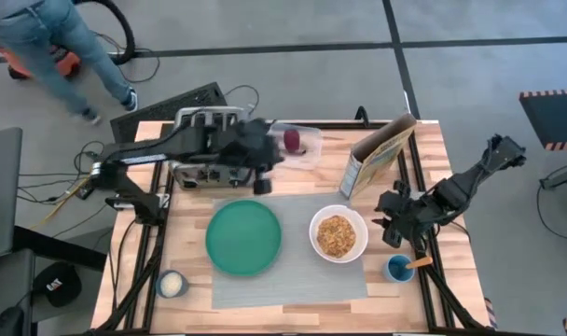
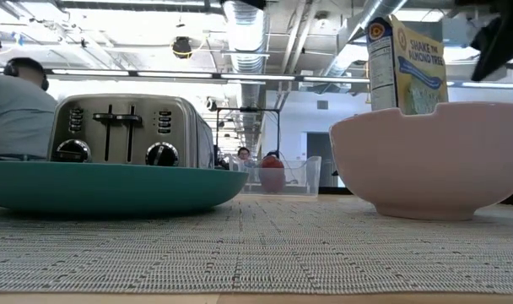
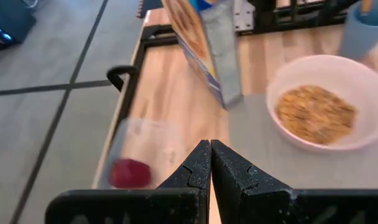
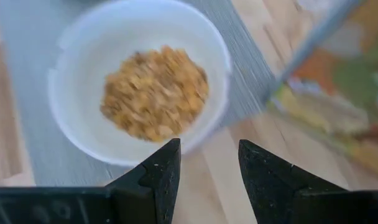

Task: Arrange a breakfast setting
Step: Put the bread onto the green plate

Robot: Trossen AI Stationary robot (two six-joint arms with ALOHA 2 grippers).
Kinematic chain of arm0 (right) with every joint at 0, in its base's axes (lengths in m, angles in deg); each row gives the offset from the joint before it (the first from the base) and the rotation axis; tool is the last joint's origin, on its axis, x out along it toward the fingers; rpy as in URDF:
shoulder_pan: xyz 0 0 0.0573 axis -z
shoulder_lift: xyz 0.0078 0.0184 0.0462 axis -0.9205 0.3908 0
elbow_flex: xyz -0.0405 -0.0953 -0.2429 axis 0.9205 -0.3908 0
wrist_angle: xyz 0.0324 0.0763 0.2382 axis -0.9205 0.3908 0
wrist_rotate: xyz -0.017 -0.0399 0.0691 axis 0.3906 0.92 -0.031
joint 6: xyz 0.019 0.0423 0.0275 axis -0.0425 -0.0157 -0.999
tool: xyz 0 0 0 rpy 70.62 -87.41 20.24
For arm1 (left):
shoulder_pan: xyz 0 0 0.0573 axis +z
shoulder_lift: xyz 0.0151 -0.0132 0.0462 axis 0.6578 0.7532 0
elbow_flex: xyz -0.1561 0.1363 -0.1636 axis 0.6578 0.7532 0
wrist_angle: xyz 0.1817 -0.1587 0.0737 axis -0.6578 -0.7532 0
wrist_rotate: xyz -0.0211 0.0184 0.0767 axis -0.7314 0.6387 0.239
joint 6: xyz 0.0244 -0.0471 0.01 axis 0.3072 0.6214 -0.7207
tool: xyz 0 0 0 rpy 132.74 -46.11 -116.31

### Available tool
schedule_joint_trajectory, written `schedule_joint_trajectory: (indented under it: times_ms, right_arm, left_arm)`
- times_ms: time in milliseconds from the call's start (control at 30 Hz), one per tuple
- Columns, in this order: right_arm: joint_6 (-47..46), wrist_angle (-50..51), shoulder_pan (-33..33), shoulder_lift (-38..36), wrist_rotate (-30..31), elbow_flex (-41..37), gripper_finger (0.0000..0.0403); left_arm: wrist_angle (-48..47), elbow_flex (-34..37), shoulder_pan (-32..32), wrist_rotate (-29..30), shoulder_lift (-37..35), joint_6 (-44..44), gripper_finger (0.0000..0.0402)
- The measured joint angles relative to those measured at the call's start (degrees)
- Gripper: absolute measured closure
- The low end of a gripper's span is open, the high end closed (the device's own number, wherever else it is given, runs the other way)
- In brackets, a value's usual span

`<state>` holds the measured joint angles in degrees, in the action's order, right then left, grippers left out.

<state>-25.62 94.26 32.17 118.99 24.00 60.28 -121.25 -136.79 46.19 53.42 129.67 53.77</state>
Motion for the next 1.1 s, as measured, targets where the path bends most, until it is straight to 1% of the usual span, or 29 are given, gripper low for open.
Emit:
schedule_joint_trajectory:
  times_ms: [133,233,367,467,533,600,700,800,867,967,1100]
  right_arm:
    - [6.15,-6.81,-1.30,0.07,2.41,-0.02,0.0214]
    - [10.07,-13.33,-3.14,0.98,5.33,-0.02,0.0214]
    - [14.82,-21.36,-5.12,3.36,8.02,-0.02,0.0214]
    - [17.46,-26.00,-5.17,5.71,9.93,-0.07,0.0214]
    - [18.67,-29.46,-4.40,7.17,11.44,-0.07,0.0214]
    - [19.89,-33.26,-3.31,8.63,11.78,-0.07,0.0214]
    - [20.16,-38.67,-1.68,10.90,11.78,-0.07,0.0214]
    - [20.14,-41.90,-0.84,13.07,11.70,-0.07,0.0214]
    - [20.15,-44.46,-0.62,14.78,11.71,-0.07,0.0213]
    - [20.06,-47.81,-0.20,17.36,11.59,-0.07,0.0207]
    - [19.99,-53.18,0.13,21.46,11.59,-0.07,0.0179]
  left_arm:
    - [4.74,12.80,-4.78,3.45,-8.36,5.68,0.0401]
    - [10.82,23.34,-7.94,5.68,-15.54,8.21,0.0401]
    - [20.86,36.07,-10.83,7.03,-23.12,9.14,0.0401]
    - [27.22,42.68,-11.84,6.91,-26.64,8.77,0.0402]
    - [29.01,45.15,-12.17,6.92,-28.21,8.99,0.0401]
    - [28.29,46.42,-12.24,6.90,-28.75,9.79,0.0401]
    - [26.32,46.65,-12.26,6.43,-28.75,11.55,0.0399]
    - [25.86,46.65,-12.30,5.42,-28.62,12.69,0.0382]
    - [24.99,46.65,-12.64,5.41,-28.49,13.40,0.0359]
    - [22.51,46.65,-13.43,5.44,-28.49,14.85,0.0312]
    - [18.76,46.64,-13.70,6.11,-28.51,17.83,0.0239]
